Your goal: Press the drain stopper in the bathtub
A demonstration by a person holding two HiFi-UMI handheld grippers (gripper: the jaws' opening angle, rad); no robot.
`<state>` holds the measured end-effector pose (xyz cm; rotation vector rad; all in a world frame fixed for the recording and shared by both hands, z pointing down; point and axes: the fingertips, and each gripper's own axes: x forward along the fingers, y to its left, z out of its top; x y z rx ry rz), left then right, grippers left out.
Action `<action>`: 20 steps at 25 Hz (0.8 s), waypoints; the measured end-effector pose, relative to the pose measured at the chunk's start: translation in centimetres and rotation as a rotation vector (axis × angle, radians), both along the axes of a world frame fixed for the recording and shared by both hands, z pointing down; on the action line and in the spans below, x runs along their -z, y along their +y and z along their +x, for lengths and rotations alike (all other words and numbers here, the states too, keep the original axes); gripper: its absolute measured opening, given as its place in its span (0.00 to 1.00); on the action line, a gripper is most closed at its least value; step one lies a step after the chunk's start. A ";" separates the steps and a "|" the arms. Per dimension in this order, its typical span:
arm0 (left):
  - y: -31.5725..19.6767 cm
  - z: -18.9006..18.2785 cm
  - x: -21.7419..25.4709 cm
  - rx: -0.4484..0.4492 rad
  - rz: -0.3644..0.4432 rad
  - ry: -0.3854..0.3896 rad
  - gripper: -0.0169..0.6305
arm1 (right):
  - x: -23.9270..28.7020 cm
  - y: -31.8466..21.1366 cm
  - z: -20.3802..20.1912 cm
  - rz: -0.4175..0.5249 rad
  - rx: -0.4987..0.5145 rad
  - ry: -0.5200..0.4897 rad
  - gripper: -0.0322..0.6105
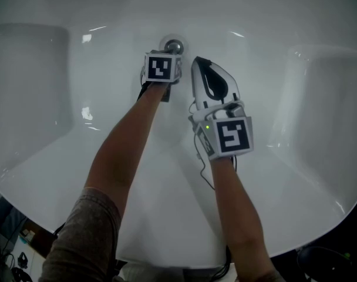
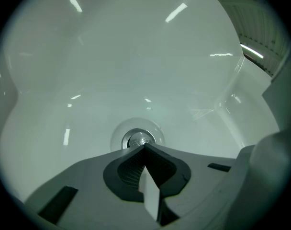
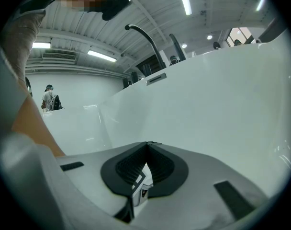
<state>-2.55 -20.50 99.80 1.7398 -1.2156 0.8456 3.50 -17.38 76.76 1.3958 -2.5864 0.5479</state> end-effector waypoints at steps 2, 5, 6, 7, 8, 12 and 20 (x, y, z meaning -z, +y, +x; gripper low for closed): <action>0.2 1.0 0.1 0.003 0.013 0.010 0.03 | -0.5 0.0 1.0 0.006 -0.011 0.002 0.05; 0.1 1.8 1.7 0.010 0.033 0.025 0.03 | -0.2 0.0 2.1 0.011 -0.018 0.018 0.05; 0.3 2.0 2.6 0.008 0.030 0.029 0.03 | 0.2 0.0 2.3 0.008 -0.020 0.026 0.05; 0.5 2.1 3.7 0.005 0.028 0.029 0.03 | 0.8 0.1 2.5 0.003 -0.026 0.031 0.05; 0.7 2.0 5.0 0.002 0.030 0.026 0.03 | 1.7 0.1 2.6 -0.001 -0.034 0.033 0.05; 1.6 0.9 10.5 0.007 0.036 0.012 0.03 | 6.7 0.3 2.3 -0.001 -0.057 0.027 0.05; 3.2 0.1 21.2 0.018 0.066 0.004 0.03 | 15.2 2.0 2.6 -0.006 -0.072 0.040 0.05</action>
